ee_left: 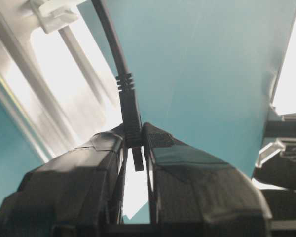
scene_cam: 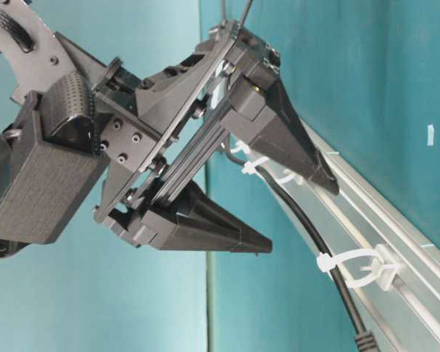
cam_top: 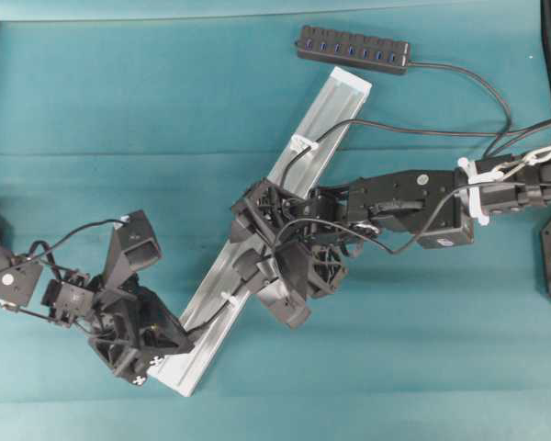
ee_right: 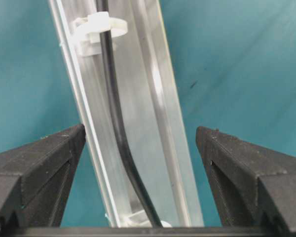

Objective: Pass the USB cable through three rings with both arms.

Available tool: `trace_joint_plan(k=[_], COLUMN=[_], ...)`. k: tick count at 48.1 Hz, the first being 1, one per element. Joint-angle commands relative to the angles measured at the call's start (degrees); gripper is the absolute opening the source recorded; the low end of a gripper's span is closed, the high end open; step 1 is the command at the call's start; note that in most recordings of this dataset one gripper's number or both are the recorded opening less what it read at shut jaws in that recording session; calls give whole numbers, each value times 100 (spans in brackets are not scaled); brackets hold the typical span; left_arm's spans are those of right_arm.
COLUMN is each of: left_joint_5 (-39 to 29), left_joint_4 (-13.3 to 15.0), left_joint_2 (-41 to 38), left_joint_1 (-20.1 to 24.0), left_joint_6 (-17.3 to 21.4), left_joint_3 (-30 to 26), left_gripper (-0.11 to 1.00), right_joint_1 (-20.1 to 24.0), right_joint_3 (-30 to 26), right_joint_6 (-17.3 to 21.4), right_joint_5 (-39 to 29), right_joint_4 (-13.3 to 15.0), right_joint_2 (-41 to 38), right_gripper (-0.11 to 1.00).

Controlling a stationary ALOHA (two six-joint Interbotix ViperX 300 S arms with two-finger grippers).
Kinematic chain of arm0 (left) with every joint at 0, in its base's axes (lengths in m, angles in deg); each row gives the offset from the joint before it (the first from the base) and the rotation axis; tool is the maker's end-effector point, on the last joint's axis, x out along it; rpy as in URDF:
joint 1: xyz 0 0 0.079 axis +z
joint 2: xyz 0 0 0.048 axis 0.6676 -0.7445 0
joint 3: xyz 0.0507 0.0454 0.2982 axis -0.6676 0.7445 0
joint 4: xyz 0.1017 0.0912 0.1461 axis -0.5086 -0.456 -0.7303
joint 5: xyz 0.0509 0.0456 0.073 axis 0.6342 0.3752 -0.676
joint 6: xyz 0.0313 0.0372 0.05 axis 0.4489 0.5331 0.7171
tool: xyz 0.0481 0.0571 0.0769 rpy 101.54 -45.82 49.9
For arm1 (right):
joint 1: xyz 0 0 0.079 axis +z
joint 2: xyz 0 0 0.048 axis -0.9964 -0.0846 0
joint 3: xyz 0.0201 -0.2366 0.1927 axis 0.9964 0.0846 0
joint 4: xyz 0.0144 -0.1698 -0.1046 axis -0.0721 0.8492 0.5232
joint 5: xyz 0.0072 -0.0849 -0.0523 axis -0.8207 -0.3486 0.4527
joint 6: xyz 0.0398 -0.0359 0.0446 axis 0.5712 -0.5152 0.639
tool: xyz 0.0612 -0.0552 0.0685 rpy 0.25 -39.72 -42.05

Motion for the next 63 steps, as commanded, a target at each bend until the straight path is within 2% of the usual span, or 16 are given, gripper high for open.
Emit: trace_joint_plan(k=[1,6,16,30,34,42,47,57,63], left_joint_5=[18,18,-9,-18,-35,-255,-316,-316,-360], left_joint_4=[-18,-35,-18,-35,-18,-35,-35,-35,-35], left_joint_2=[123,193,360,422,422,422,422,519,923], left_joint_1=[-35,-26,88,220,220,220,220,220,220], left_joint_6=[9,9,-18,-35,-35,-26,-26,0,105], left_joint_3=[-26,-26,-9,62,62,44,70,79,70], left_gripper=[11,11,11,11,24,74,96,94,94], right_joint_1=[9,18,-9,26,35,35,35,35,35], right_joint_3=[-26,26,114,141,132,88,79,105,132], right_joint_6=[114,299,984,1037,1046,1125,1248,1600,1714], right_joint_5=[26,44,272,316,343,510,598,598,580], right_joint_4=[9,-18,9,9,9,-9,-18,-18,-18], right_joint_2=[62,141,272,281,281,290,316,369,457], right_gripper=[94,94,94,94,94,94,94,94,94])
